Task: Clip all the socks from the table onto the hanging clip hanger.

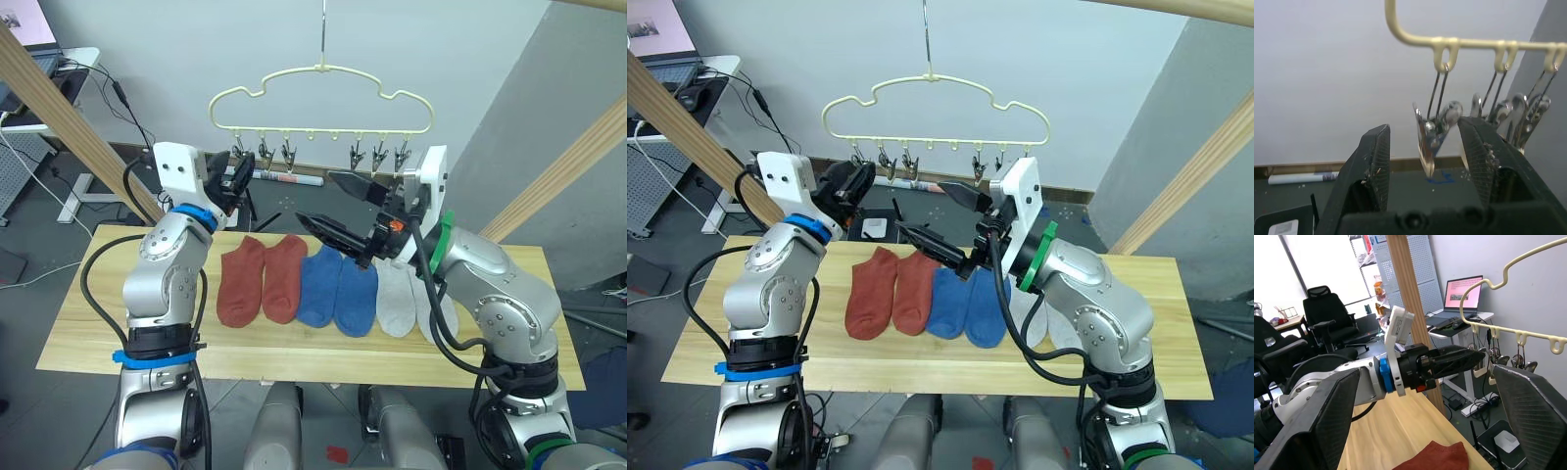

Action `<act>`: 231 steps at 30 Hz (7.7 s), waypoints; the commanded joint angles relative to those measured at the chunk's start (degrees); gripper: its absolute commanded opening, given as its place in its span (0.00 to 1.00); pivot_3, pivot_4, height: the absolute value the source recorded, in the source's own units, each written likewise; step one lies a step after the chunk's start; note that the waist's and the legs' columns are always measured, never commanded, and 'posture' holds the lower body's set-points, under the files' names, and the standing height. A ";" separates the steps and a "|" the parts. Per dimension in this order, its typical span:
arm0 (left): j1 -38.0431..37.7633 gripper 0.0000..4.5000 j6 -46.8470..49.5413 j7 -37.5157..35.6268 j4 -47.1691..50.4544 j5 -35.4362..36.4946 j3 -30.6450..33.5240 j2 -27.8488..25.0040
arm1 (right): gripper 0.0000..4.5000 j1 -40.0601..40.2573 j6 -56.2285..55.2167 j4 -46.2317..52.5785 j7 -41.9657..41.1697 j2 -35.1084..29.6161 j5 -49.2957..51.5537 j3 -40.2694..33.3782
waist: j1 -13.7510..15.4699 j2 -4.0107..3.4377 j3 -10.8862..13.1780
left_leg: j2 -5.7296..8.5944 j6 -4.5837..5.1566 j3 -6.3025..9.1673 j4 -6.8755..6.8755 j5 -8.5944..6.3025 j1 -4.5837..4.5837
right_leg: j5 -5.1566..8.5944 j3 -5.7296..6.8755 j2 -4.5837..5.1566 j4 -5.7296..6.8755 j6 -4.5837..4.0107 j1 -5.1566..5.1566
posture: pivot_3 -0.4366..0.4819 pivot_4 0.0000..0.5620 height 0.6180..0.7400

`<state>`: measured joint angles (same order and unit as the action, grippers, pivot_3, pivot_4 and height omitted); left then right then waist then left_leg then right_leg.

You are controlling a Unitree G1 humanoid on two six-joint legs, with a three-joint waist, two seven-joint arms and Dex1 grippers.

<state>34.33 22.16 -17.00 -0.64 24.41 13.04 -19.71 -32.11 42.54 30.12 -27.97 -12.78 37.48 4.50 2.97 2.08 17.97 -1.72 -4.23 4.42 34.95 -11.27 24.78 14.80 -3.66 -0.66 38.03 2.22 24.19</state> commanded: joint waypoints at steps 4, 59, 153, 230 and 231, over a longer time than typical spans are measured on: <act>1.95 0.53 -2.45 -0.87 -0.50 -0.93 -0.33 0.31 | 1.00 -0.99 -0.42 2.26 0.96 0.29 1.93 -0.54 | -0.02 0.00 0.00 | 0.00 0.00 0.01 0.00 0.00 0.00 | -0.02 0.01 0.00 0.01 -0.03 0.00 | 0.69 0.60 1.00; -0.32 0.04 4.80 -5.34 5.28 0.41 0.60 -4.29 | 1.00 18.92 -14.42 -36.69 25.78 -0.79 -29.10 -7.64 | 0.13 0.02 -0.01 | 0.02 -0.31 0.10 0.01 0.28 0.02 | 0.04 0.08 0.00 0.06 0.01 0.00 | 0.71 0.48 1.00; -3.66 0.19 32.23 21.67 6.01 69.52 12.64 -10.60 | 0.00 -7.28 -1.21 -19.62 5.17 13.20 -24.21 12.49 | 0.72 0.03 -0.36 | 0.02 -0.61 1.13 -0.11 0.52 0.03 | 0.29 1.17 0.24 0.69 -0.39 -0.01 | 0.75 0.56 1.00; -0.14 0.39 -18.04 0.11 -3.62 -12.35 -10.33 7.03 | 1.00 -2.77 3.58 1.93 2.18 -6.18 1.99 -7.03 | 0.69 -0.33 -0.04 | 0.05 -0.91 1.27 -0.62 0.67 0.05 | 0.65 1.35 0.01 0.83 -0.97 0.15 | 0.65 0.55 1.00; -0.17 0.39 -18.22 0.21 -3.72 -12.66 -10.19 6.98 | 1.00 -2.85 3.52 1.82 2.21 -6.25 2.03 -7.07 | 0.62 -0.33 -0.04 | 0.05 -0.91 1.28 -0.62 0.67 0.05 | 0.65 1.35 0.01 0.83 -0.98 0.15 | 0.65 0.55 1.00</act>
<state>33.52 5.59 -16.91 -5.21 12.65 2.69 -12.45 -33.64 46.93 29.87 -25.89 -18.83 37.94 -1.13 3.59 1.75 17.93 -1.67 -5.15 5.70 34.33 -10.59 24.83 15.45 -2.30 -0.65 38.87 1.24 24.34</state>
